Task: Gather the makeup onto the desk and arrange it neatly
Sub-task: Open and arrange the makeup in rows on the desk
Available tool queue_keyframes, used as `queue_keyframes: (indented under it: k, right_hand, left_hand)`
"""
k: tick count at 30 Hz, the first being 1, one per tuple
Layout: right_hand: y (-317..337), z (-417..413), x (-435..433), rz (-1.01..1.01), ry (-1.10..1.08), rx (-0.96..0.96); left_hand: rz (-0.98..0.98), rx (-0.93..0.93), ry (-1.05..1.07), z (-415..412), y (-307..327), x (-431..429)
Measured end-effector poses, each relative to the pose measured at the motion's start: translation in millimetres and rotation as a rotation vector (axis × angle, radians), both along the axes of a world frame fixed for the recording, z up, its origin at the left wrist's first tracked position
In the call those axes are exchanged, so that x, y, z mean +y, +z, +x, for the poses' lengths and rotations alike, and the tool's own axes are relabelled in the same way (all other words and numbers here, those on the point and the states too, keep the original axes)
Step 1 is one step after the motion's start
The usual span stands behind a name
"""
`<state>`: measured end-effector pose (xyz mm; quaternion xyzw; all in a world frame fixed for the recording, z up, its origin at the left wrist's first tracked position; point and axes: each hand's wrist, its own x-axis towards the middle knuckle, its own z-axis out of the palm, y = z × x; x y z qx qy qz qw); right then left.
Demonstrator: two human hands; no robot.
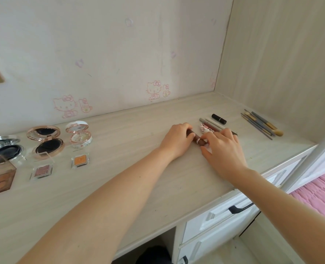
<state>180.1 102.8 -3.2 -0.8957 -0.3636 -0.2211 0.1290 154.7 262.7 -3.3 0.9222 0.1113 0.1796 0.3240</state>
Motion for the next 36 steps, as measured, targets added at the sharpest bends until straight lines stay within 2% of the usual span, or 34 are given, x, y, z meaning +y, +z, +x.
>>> queue_keyframes:
  k: [9, 19, 27, 32, 36]
  right_hand:
    - [13.3, -28.4, 4.4, 0.136, 0.082, 0.007]
    - [27.8, -79.8, 28.6, 0.164, 0.254, 0.136]
    - [28.1, -135.8, 65.2, 0.144, 0.378, 0.307]
    - [29.1, -174.9, 90.0, 0.197, 0.464, 0.45]
    - [29.6, -200.7, 111.7, 0.243, 0.478, 0.574]
  left_hand:
    - [0.128, 0.005, -0.056, -61.7, 0.1, 24.4]
    - [0.055, -0.036, -0.016, -160.9, 12.5, 50.4]
    - [-0.209, -0.05, 0.066, -243.4, 16.9, 75.1]
    - [-0.507, -0.147, 0.205, -286.1, 23.8, 83.4]
    - [-0.828, -0.282, 0.304, -309.5, 26.3, 88.2]
